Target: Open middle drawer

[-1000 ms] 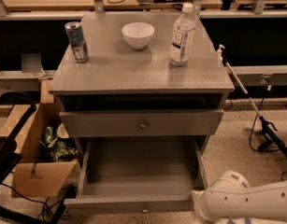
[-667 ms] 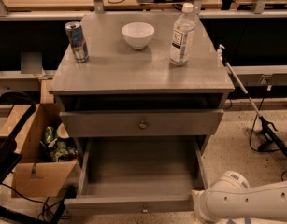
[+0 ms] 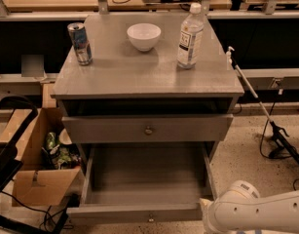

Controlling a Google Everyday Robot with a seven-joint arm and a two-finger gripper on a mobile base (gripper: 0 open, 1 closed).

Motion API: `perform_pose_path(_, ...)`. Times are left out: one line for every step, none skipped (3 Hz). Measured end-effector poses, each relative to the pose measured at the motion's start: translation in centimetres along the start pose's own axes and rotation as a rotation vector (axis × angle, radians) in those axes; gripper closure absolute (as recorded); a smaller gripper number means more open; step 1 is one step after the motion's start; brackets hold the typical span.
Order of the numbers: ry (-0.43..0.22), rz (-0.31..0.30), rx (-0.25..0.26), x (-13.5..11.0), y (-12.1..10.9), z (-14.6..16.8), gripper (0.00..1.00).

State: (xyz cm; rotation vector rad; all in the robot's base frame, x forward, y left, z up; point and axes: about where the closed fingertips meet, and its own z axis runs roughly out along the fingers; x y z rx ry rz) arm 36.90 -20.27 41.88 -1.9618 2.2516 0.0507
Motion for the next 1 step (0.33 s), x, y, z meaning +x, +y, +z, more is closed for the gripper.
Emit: perform_pose_path(0.000,0.000,0.000,0.00,0.00,0.00,0.00)
